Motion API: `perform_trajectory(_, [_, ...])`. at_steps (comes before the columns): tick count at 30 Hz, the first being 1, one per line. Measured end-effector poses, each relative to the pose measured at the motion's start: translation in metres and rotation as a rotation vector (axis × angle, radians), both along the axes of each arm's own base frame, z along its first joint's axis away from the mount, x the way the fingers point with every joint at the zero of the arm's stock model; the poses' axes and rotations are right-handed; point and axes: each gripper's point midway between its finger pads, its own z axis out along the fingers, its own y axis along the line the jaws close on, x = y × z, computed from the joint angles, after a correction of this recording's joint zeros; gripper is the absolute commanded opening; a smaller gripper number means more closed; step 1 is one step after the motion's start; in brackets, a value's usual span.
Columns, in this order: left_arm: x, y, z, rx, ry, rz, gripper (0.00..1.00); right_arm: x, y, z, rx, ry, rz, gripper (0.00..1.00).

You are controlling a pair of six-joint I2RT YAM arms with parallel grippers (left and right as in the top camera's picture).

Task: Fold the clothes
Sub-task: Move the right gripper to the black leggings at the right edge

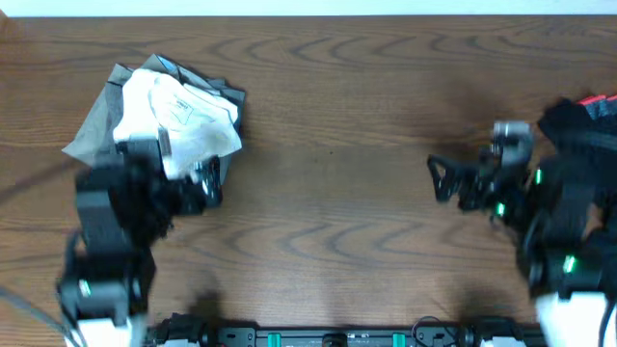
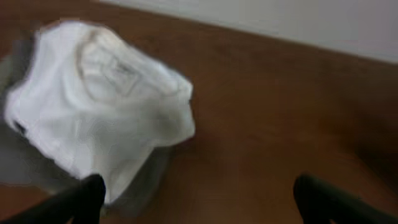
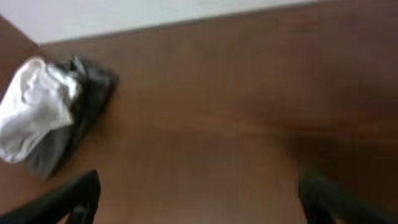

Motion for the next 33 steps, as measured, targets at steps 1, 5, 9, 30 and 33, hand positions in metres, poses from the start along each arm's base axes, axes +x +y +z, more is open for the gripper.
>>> perform_trajectory(1, [0.006,-0.002,0.006,-0.014,0.047,-0.008,0.98,0.005,0.001,0.001,-0.005,0.076,0.012,0.99])
perform_trajectory(5, [0.020,-0.006,0.022,-0.043,0.168,-0.024,0.98,0.028,0.007,0.013,-0.006,0.241,0.077,0.99])
perform_trajectory(9, [0.030,-0.014,0.029,-0.084,0.207,-0.060,0.98,0.036,0.015,0.005,-0.004,0.354,0.154,0.99])
perform_trajectory(30, [0.026,-0.028,0.029,-0.144,0.226,-0.119,0.98,0.124,-0.284,-0.082,-0.051,0.484,-0.727,0.82])
perform_trajectory(33, [0.024,-0.028,0.027,-0.145,0.241,-0.117,0.98,0.130,-0.314,-0.095,-0.018,0.455,-0.809,0.80])
